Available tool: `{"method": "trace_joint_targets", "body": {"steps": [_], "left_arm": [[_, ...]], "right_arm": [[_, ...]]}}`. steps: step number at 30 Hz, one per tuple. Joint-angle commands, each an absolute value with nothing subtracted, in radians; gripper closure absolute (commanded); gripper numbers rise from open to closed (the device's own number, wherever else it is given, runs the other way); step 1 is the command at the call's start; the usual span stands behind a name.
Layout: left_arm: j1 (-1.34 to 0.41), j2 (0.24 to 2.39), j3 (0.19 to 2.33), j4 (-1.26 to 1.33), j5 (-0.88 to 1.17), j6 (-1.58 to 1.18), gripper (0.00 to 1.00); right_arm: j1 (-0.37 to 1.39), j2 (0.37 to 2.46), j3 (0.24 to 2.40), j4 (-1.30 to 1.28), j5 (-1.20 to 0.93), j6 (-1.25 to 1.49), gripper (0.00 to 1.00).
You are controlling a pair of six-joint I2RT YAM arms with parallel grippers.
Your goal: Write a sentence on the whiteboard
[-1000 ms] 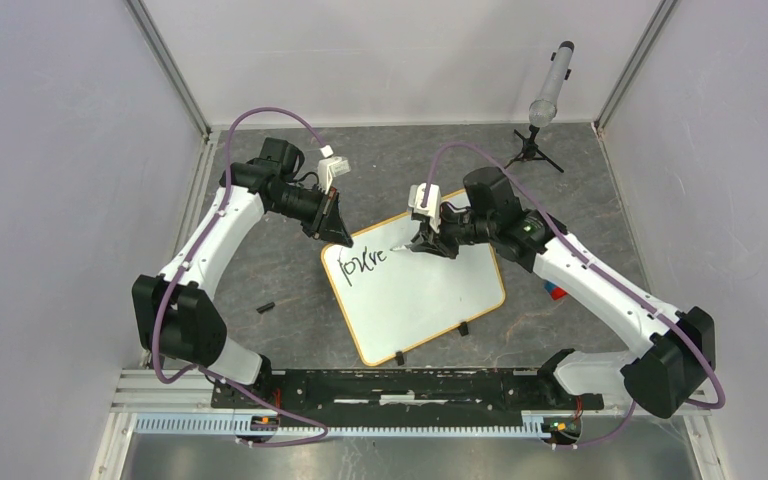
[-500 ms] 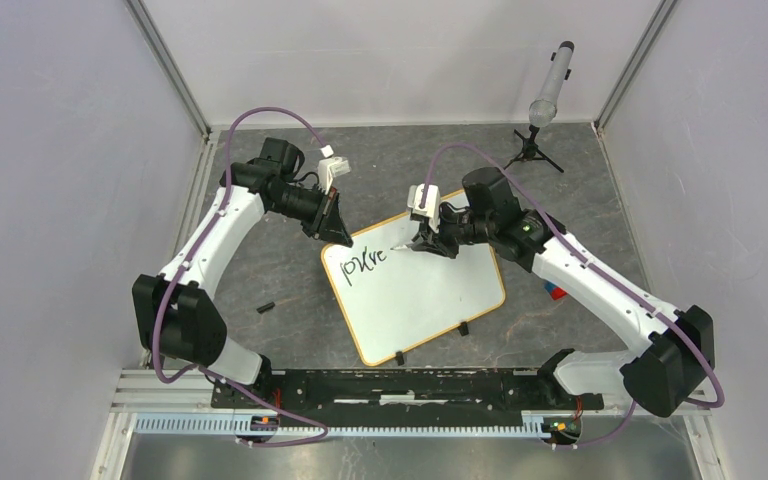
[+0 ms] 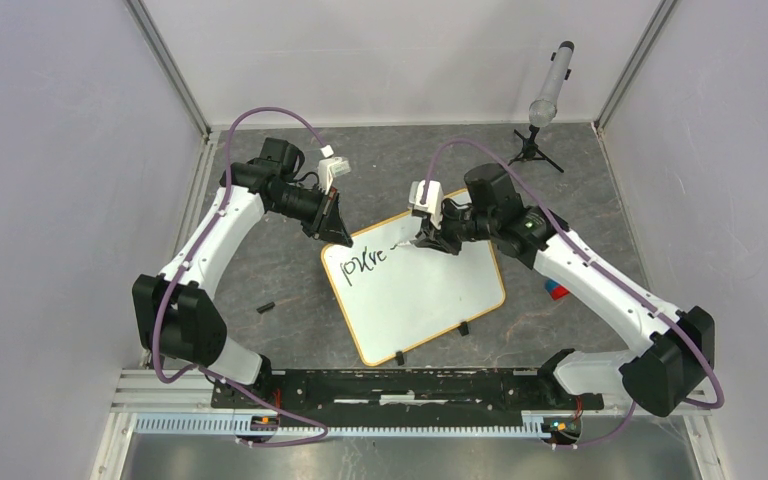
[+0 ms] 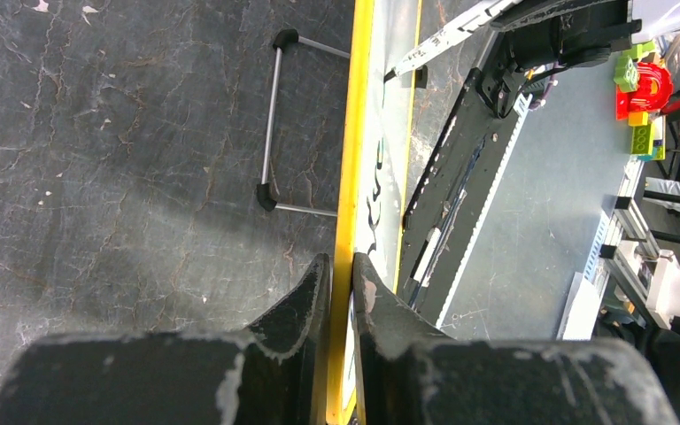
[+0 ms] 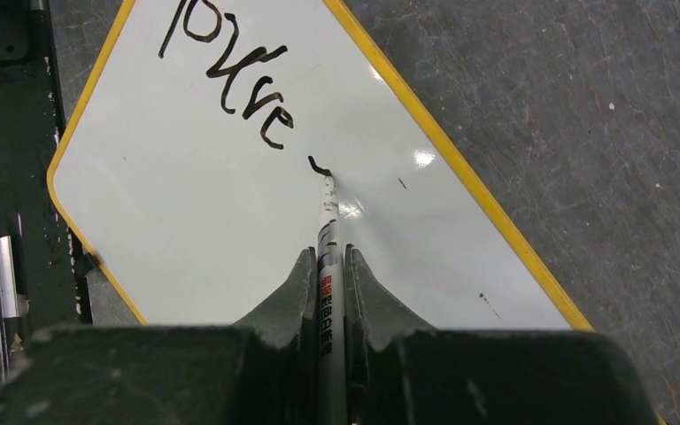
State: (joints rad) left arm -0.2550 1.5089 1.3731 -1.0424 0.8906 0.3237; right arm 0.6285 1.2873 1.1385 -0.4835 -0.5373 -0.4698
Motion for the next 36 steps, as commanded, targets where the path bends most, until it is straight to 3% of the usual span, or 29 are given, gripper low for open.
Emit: {"method": "trace_joint_targets", "body": {"steps": [1,36], "left_arm": [[-0.259,1.508,1.383,-1.062,0.87,0.354,0.98],[-0.259,1.513,1.385,-1.064,0.876,0.36,0.98]], "right_arm": [[0.617,1.302,1.195,-0.466,-0.482,-0.479,1.0],[0.666,1.282,1.099,-0.456,-0.519,-0.46,1.0]]}}
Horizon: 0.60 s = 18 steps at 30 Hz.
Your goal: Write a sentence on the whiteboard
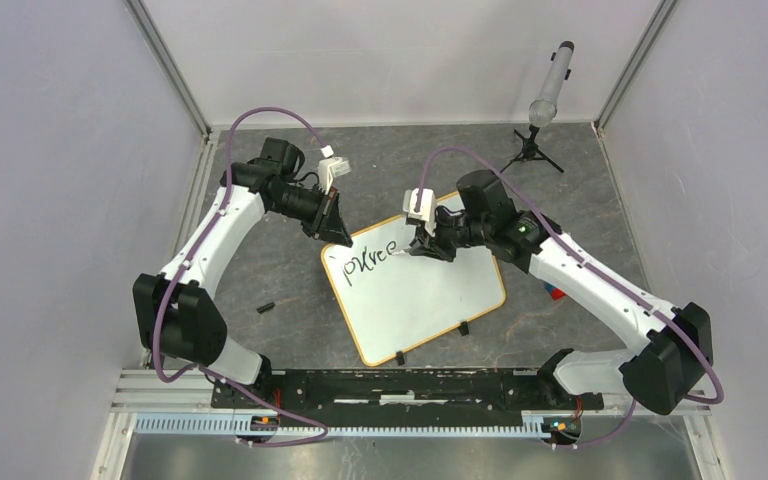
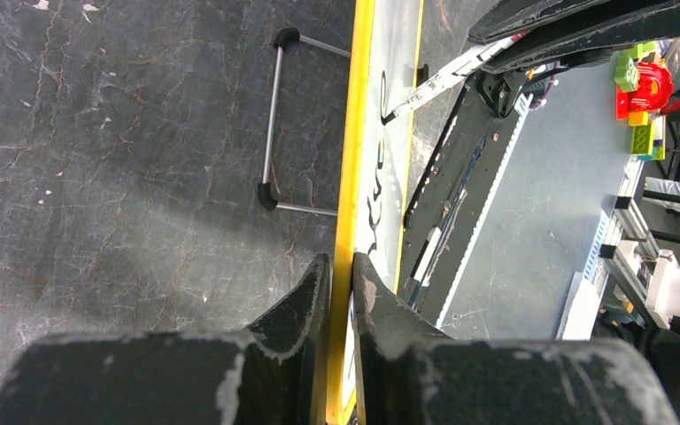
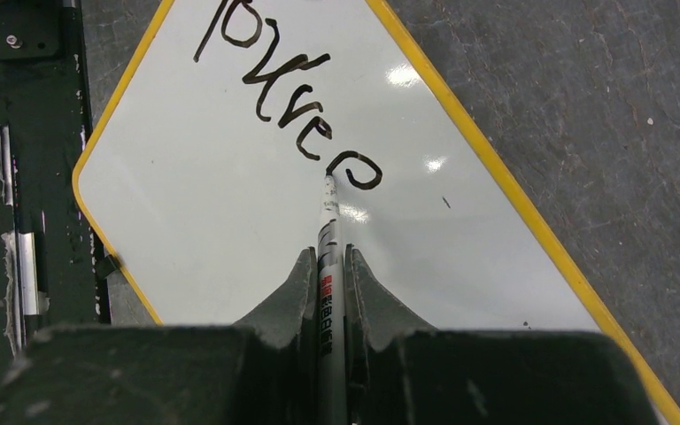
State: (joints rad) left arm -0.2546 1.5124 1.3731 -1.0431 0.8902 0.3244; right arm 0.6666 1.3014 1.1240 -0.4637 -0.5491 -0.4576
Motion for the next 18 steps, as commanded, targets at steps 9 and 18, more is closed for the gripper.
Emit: {"method": "trace_joint_targets", "body": {"steps": [9,18], "left_arm": [[-0.259,1.513,1.387,-1.063,0.875,0.36,0.98],[-0.26,1.513,1.387,-1.062,0.877,0.36,0.98]], "right_arm": [[0.654,1.263,1.105,-0.48,-0.494,-0.483,1.0],[0.635,1.255,1.173,-0.51,-0.519,-0.497,1.0]]}}
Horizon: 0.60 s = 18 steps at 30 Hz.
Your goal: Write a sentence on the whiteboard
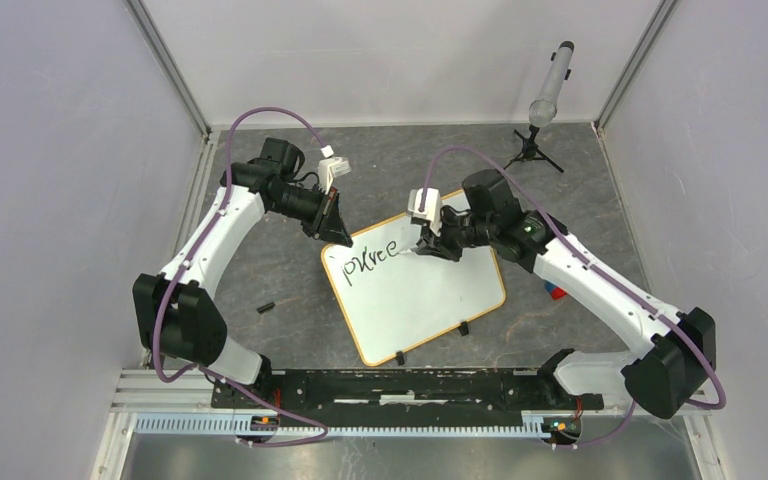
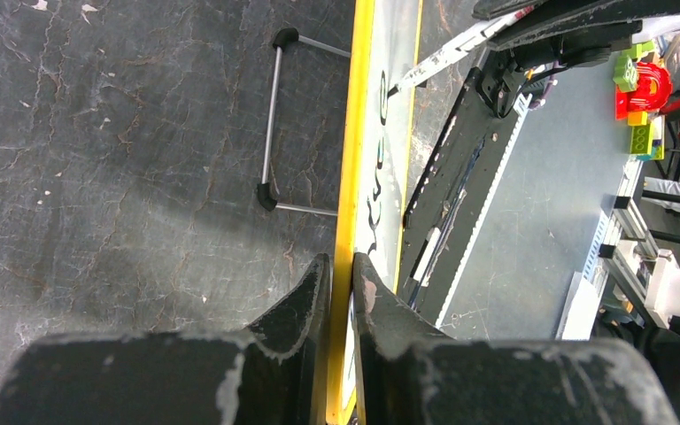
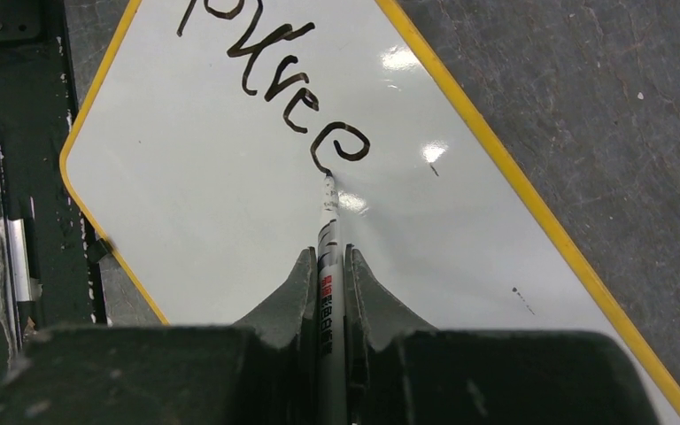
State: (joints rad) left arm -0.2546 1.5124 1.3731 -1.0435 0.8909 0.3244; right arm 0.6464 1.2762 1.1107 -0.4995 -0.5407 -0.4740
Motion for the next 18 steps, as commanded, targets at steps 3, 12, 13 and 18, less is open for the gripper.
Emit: {"method": "trace_joint_targets", "body": {"steps": [3,12,13,18], "left_arm": [[-0.26,1.514,1.39,-1.063,0.879,0.358,0.98],[-0.261,1.508,1.394,-1.063,0.88,0.357,0.98],[-0.261,1.509,1.394,-1.063,0.88,0.357,0.98],[-0.261,1.508,1.392,-1.063,0.882,0.359,0.98]], "right_arm": [[0.626,1.253,1.198,-0.515,-0.525,-0.492,1.0],[0.603,1.258,1.192,-0.486,-0.514,-0.479,1.0],[0.603,1.261,1.19,-0.482,-0.514,-0.477,1.0],[0.603,1.272,1.19,-0.469,-0.514,-0.467,1.0]]}}
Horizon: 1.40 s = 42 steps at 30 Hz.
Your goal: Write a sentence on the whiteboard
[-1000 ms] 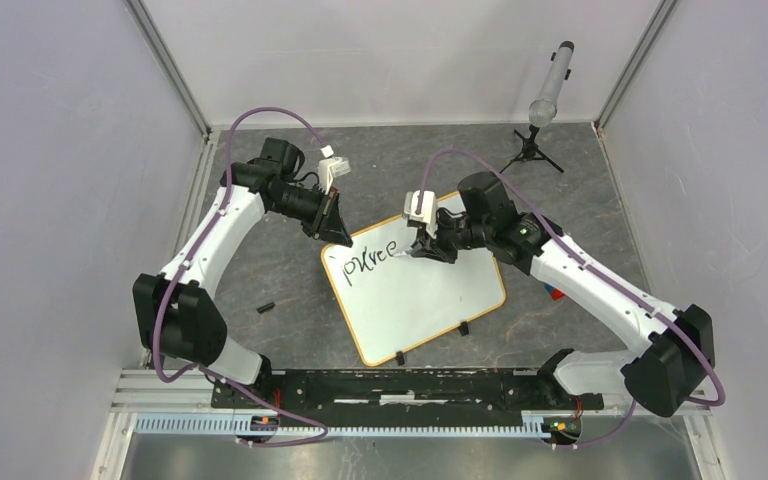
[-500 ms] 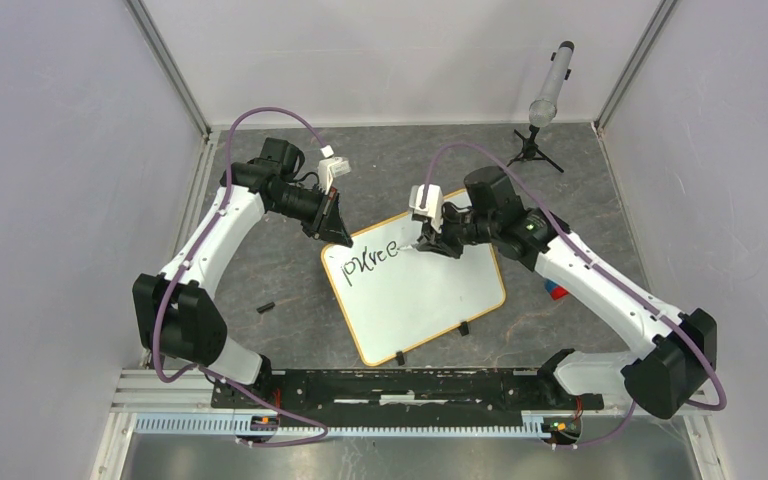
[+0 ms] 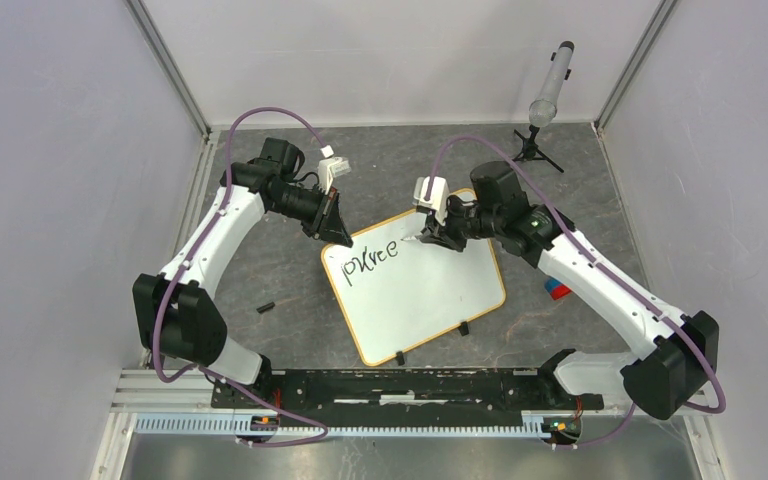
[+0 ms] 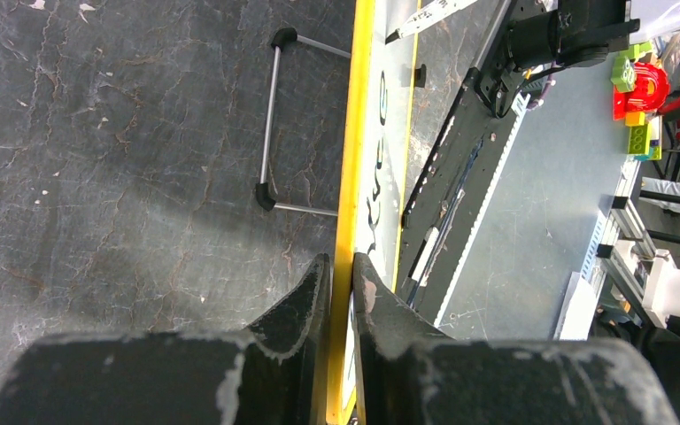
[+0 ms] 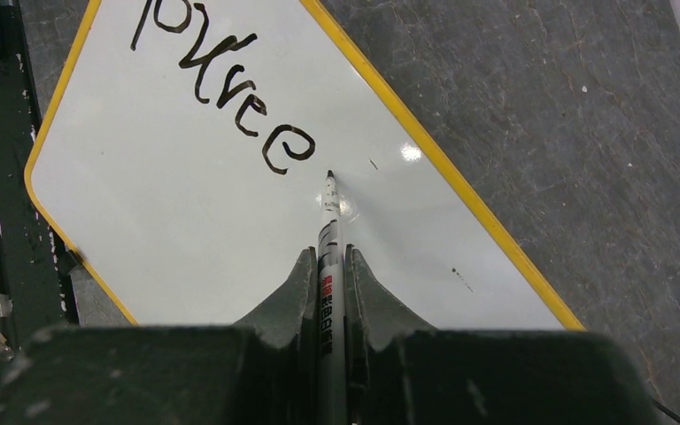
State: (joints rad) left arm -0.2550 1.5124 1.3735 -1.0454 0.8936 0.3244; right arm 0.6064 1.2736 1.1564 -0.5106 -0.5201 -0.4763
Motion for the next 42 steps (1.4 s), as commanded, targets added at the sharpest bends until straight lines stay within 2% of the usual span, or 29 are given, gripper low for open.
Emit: {"method": "trace_joint_targets", "body": {"steps": [1,26,42], "left_arm": [[-0.261,1.508,1.391,-1.062,0.882,0.36,0.98],[-0.261,1.51,1.391,-1.063,0.879,0.362,0.98],[-0.261,1.507,1.389,-1.064,0.881,0.361,0.98]], "right_arm": [[0.603,1.274,1.189,-0.465,-0.514,-0.466,1.0],[0.614,1.249,1.089,-0.472,-0.55,-0.465,1.0],[0.592,1.264,1.178,-0.479,-0.482,-0.485,1.0]]}}
